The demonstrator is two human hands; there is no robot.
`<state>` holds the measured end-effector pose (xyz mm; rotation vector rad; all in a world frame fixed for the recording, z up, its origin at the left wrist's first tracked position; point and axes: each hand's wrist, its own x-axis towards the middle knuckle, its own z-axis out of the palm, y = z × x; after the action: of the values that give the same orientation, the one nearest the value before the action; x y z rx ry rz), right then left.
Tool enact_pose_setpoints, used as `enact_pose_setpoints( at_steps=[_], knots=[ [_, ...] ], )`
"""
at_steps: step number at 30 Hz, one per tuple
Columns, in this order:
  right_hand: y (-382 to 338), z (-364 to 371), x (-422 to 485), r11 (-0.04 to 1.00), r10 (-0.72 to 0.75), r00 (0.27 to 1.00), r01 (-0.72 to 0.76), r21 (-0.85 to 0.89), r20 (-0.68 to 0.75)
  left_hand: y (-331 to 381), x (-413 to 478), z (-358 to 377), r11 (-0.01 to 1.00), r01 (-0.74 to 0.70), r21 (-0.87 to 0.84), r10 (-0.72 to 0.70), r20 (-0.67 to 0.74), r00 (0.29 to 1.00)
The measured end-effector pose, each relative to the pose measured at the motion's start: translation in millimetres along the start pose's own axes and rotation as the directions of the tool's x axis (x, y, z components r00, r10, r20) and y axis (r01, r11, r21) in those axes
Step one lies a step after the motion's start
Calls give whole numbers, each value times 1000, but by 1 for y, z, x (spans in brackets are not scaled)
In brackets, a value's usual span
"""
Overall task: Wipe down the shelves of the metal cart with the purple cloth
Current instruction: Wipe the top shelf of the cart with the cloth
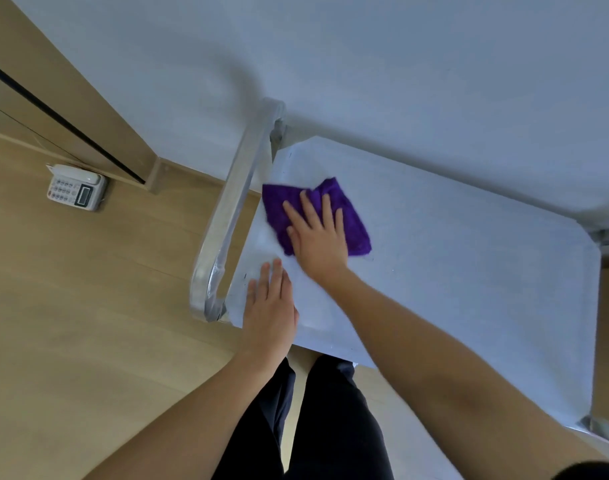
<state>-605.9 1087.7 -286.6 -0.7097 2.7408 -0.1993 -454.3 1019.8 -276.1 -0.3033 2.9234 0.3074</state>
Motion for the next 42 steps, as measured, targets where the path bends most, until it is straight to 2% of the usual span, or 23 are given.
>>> enact_pose_setpoints(
  at_steps=[4, 7, 10, 12, 14, 17, 19, 22, 25, 27, 30, 33, 35, 37, 40, 42],
  knots=[
    [36, -18, 39, 994, 106, 994, -105, 19, -20, -4, 4, 2, 999, -20, 31, 20, 4, 1000],
    [60, -21, 32, 968, 247, 968, -245, 48, -39, -4, 3, 2, 1000, -17, 15, 17, 38, 999],
    [49, -14, 15, 944, 326, 945, -324, 57, -27, 0, 2, 0, 1000, 9, 3, -10, 80, 997],
    [21, -5, 2, 962, 269, 963, -268, 46, -14, 3, 1, -1, 1000, 25, 2, -25, 95, 995],
    [-2, 5, -12, 994, 114, 994, -113, 3, -6, 3, -1, -1, 999, 33, 6, -34, 107, 994],
    [7, 5, -18, 998, -55, 998, 55, -34, 9, -2, -5, 1, 1000, 16, 15, -17, 103, 994],
    [32, 2, -20, 999, -22, 1000, 21, -32, -21, -7, -7, 3, 1000, -8, 6, 7, 87, 996],
    [65, -2, -32, 971, 237, 968, -236, 30, -77, -11, -9, 4, 999, -41, -19, 42, 89, 995],
    [53, 8, -50, 940, 340, 937, -336, 51, -86, -9, -11, 3, 999, -21, -47, 26, 107, 994],
    [23, 21, -67, 951, 309, 943, -307, 36, -121, -6, -14, 4, 999, 3, -49, 2, 101, 995],
    [-6, 38, -95, 983, 183, 978, -182, 16, -103, -6, -17, 3, 999, 17, -48, -12, 117, 993],
    [10, 32, -108, 998, 59, 996, -58, 10, -67, -10, -21, 1, 998, 14, -60, -6, 142, 990],
    [31, 26, -116, 999, 35, 998, -37, -31, -52, -12, -22, -3, 999, -4, -52, 12, 162, 987],
    [50, 22, -126, 988, 153, 987, -154, -17, -39, -11, -19, -5, 998, -23, -50, 32, 201, 979],
    [54, 24, -138, 927, 374, 927, -373, 39, -34, -8, -15, -7, 999, -23, -30, 29, 240, 970],
    [33, 28, -144, 904, 424, 905, -423, 59, -15, -5, -16, -7, 1000, -18, -5, 19, 241, 970]
  ],
)
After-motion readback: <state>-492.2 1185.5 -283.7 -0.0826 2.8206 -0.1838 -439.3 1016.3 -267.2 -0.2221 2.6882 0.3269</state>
